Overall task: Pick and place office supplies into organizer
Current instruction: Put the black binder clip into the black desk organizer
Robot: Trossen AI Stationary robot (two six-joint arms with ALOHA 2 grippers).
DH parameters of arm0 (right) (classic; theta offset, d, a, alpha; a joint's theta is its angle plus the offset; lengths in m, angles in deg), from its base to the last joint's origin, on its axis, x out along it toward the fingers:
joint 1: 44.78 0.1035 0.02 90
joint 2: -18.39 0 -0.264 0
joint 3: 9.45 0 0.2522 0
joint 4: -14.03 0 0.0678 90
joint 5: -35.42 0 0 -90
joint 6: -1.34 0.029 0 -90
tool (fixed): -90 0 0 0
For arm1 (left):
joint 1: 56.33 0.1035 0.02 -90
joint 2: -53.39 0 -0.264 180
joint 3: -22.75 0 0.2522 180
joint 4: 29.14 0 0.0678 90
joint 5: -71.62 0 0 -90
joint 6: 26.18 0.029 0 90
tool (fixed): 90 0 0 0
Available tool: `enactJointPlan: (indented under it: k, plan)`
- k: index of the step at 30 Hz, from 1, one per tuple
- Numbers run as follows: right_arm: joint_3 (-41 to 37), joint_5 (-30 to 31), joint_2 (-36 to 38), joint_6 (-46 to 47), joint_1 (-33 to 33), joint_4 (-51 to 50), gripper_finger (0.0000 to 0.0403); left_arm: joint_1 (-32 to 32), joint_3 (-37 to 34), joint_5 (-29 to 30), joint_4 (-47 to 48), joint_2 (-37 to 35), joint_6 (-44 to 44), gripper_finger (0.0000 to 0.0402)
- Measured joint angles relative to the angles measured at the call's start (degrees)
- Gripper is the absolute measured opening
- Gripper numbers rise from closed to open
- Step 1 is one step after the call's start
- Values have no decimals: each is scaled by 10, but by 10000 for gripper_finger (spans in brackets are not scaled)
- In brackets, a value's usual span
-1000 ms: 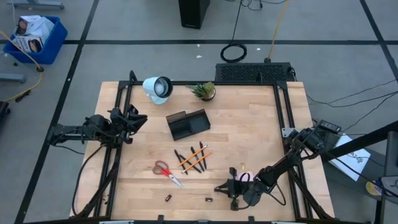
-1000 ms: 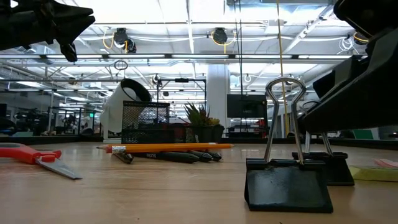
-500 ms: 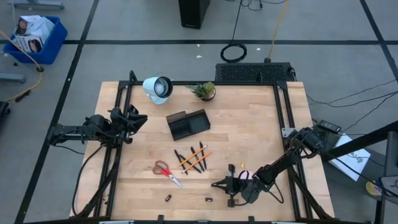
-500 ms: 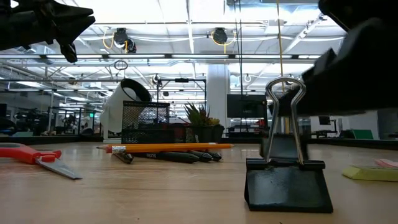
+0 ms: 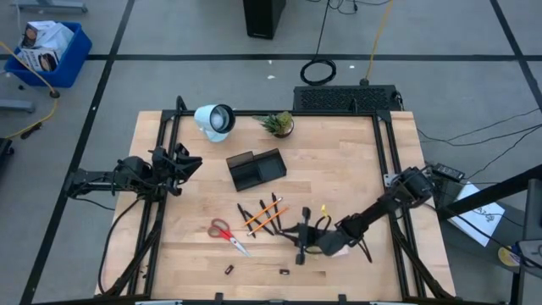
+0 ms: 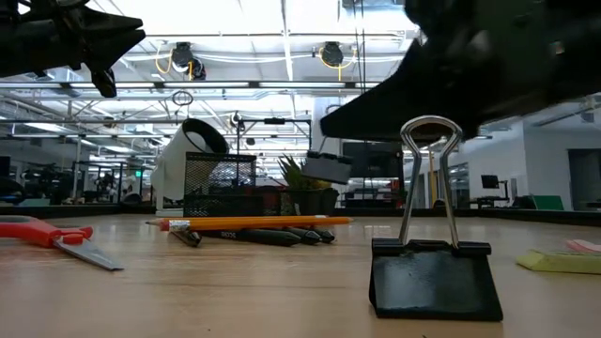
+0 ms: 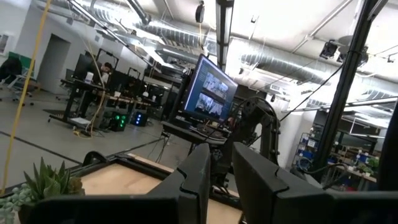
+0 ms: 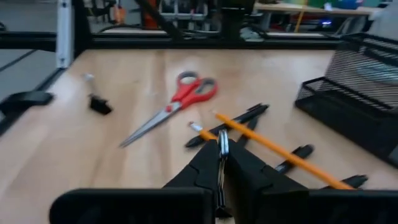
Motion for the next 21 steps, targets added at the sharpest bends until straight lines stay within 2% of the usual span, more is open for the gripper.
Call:
enactJointPlan:
  k: [6, 14, 21]
  plan:
    - [0, -2, 0, -27, -35, 39, 7, 0, 0, 0, 9, 0, -3, 74]
    - [0, -93, 4, -86, -91, 120, 11, 0, 0, 0, 21, 20, -28, 74]
    - [0, -177, 23, -54, -152, 128, 8, -1, 0, 13, 0, 103, -58, 75]
